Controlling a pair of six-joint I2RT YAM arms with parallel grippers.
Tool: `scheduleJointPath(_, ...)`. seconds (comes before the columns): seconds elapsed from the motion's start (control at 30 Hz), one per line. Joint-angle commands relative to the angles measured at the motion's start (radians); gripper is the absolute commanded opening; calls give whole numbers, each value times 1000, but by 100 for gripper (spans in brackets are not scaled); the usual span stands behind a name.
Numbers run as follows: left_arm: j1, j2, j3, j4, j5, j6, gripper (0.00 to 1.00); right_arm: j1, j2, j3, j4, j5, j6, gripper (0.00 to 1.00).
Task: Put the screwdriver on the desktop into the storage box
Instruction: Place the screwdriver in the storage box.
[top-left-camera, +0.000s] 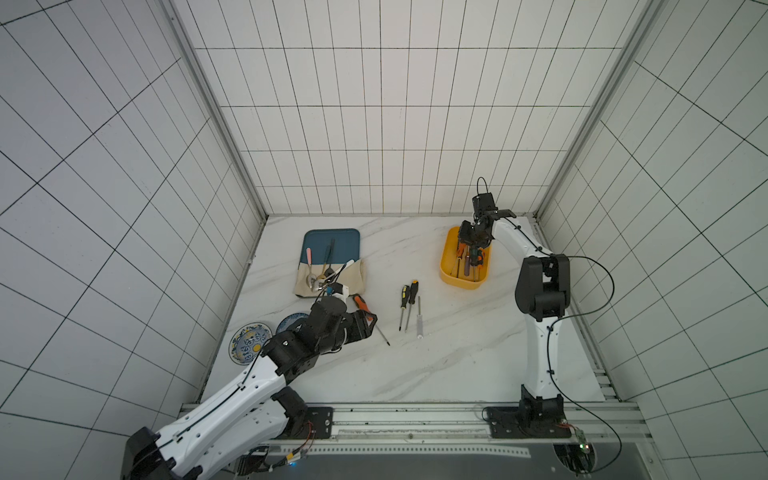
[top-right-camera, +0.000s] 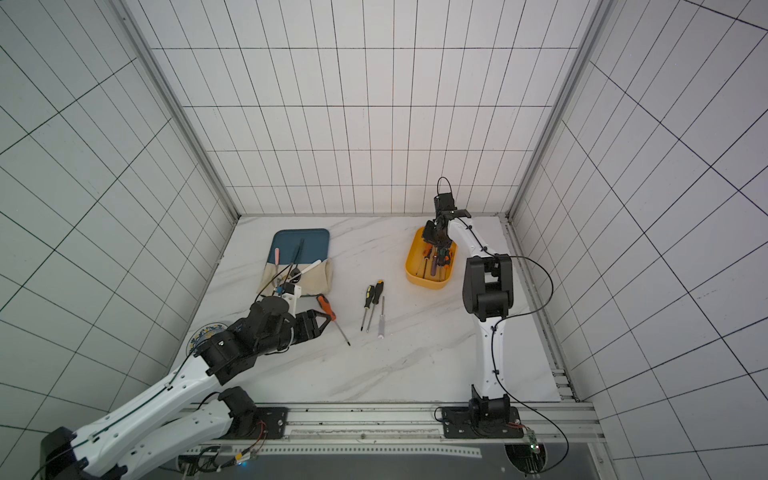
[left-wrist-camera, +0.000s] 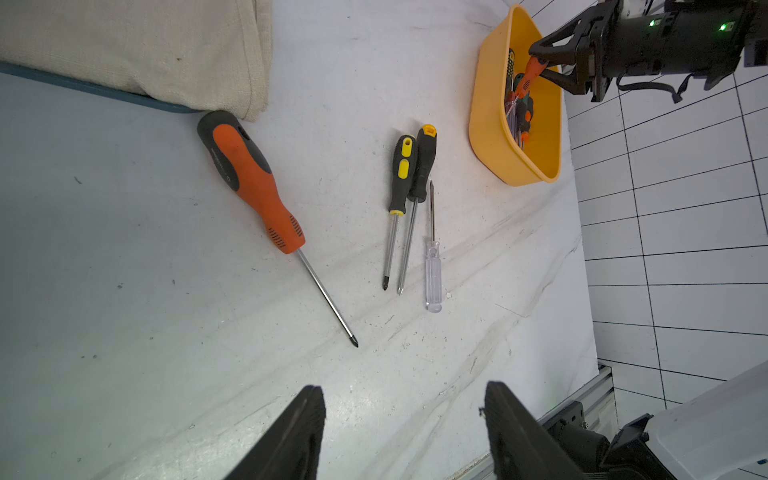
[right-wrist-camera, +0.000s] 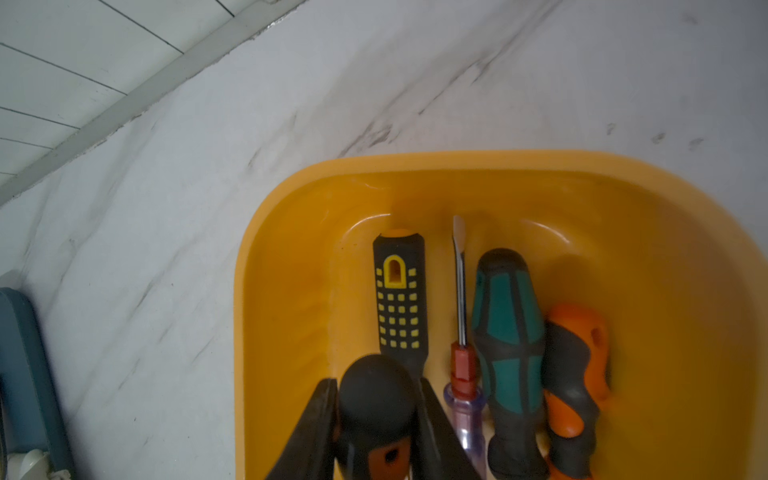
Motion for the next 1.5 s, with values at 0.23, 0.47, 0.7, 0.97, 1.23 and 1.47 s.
scheduleJointPath(0.23,11,25,3,-33,-27,-7,65,36,117,147,-93,-11,-31,15)
scheduleJointPath(0.47,15,53,10,-53,-47,-15,65,36,101,159,-120,6,-34,36)
scheduleJointPath(0.7,15,110,24,-57,-42,-20,66,39,-37,51,-81,17,-50,42)
scheduleJointPath(0.97,20,222,56,-65,-48,-45,67,59,-315,-245,52,10,-20,42)
scheduleJointPath(1.23,50,419,152,-79,-50,-80,66,121,-597,-584,158,17,19,42)
scheduleJointPath(1.47,107,593,229,-67,-62,-102,64,179,-783,-859,253,11,94,42)
